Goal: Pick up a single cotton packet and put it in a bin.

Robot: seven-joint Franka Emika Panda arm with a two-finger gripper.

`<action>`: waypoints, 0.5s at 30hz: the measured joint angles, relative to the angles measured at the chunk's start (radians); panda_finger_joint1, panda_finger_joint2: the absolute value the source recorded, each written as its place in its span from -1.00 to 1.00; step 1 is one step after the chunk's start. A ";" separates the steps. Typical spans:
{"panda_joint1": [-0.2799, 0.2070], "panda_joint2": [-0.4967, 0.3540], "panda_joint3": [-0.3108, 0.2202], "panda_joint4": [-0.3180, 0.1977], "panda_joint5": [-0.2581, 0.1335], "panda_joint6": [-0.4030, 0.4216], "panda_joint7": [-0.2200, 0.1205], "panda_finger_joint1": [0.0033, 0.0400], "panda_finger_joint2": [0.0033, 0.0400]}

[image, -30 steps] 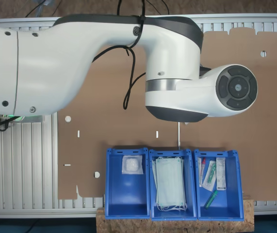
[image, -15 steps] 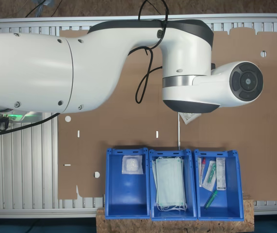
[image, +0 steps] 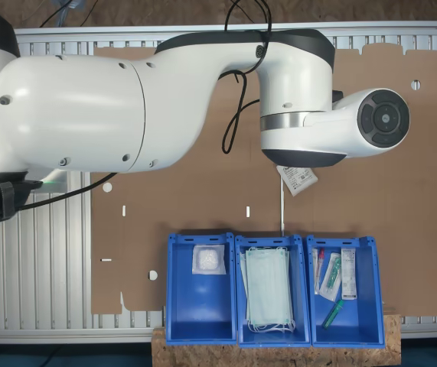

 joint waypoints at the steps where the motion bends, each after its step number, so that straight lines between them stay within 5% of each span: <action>1: -0.001 0.005 0.003 0.001 0.000 0.008 0.000 1.00 1.00; 15: -0.042 0.054 0.022 0.001 0.000 0.072 0.000 1.00 1.00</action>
